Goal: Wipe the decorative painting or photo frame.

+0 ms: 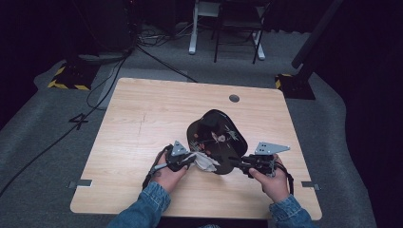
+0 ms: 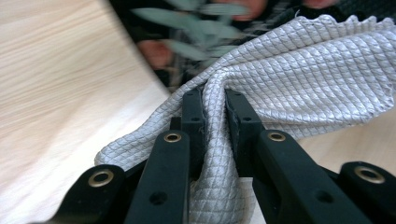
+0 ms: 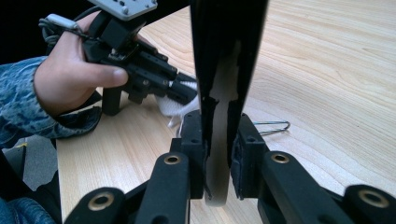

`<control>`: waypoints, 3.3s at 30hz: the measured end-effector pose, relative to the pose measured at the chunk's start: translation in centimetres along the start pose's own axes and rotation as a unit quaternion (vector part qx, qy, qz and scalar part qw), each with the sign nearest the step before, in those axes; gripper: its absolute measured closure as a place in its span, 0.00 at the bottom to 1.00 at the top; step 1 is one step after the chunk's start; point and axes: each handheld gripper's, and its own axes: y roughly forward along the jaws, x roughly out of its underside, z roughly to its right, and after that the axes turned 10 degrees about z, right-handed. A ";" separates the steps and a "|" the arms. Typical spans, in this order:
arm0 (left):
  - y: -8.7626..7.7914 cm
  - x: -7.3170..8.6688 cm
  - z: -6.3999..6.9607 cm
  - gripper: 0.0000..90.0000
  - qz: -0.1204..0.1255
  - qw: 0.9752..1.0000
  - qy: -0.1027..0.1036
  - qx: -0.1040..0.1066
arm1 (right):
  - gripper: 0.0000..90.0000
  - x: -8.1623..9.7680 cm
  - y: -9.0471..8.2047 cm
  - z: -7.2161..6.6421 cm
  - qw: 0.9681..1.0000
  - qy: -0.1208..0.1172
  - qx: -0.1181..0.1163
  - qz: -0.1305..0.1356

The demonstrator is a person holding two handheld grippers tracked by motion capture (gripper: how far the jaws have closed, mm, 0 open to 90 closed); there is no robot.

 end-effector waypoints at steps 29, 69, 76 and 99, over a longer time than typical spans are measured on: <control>0.1 -0.3 1.5 0.90 -0.028 0.998 0.029 0.039 | 0.88 0.0 0.0 0.1 1.000 -0.002 -0.002 0.003; -10.5 -10.9 -1.3 0.90 0.247 0.966 -0.044 0.055 | 0.88 0.1 -0.3 -0.4 1.000 -0.010 -0.005 -0.002; -9.2 -12.0 -1.5 0.90 0.242 0.967 -0.053 0.053 | 0.88 0.1 -0.3 -0.5 1.000 -0.011 -0.005 -0.002; -5.6 -12.2 -0.3 0.90 0.158 0.987 -0.001 0.030 | 0.88 0.1 -0.3 -0.6 1.000 -0.014 -0.009 -0.004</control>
